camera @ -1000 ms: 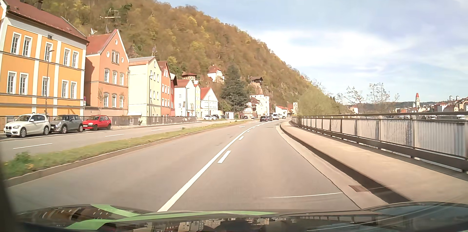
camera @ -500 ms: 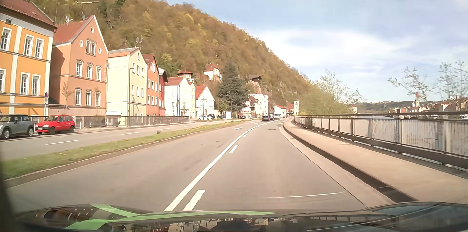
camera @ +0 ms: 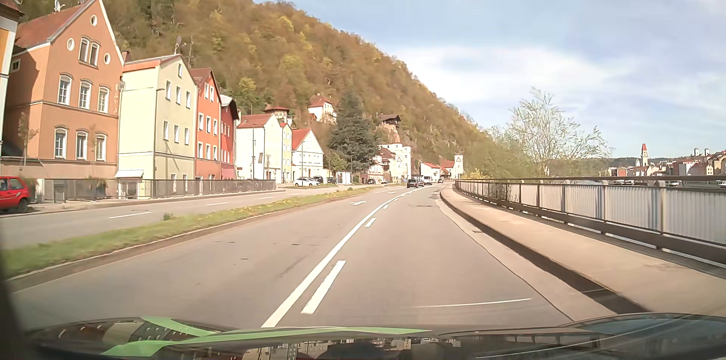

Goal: Follow the waypoints while adhering to traffic rules and regulations

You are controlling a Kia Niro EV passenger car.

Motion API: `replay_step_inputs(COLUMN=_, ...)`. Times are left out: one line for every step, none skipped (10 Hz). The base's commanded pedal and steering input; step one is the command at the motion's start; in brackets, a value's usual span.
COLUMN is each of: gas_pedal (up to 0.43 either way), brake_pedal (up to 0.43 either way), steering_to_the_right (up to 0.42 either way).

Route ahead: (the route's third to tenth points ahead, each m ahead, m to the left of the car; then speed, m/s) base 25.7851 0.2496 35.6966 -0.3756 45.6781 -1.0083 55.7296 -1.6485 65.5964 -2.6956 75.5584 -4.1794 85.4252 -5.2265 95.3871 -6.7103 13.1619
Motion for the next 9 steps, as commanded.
replay_step_inputs(gas_pedal=0.079, brake_pedal=0.0, steering_to_the_right=0.014)
replay_step_inputs(gas_pedal=0.079, brake_pedal=0.0, steering_to_the_right=0.014)
replay_step_inputs(gas_pedal=0.079, brake_pedal=0.0, steering_to_the_right=0.014)
replay_step_inputs(gas_pedal=0.079, brake_pedal=0.0, steering_to_the_right=0.015)
replay_step_inputs(gas_pedal=0.079, brake_pedal=0.0, steering_to_the_right=0.015)
replay_step_inputs(gas_pedal=0.079, brake_pedal=0.0, steering_to_the_right=0.015)
replay_step_inputs(gas_pedal=0.079, brake_pedal=0.0, steering_to_the_right=0.015)
replay_step_inputs(gas_pedal=0.079, brake_pedal=0.0, steering_to_the_right=0.015)
replay_step_inputs(gas_pedal=0.079, brake_pedal=0.0, steering_to_the_right=0.015)
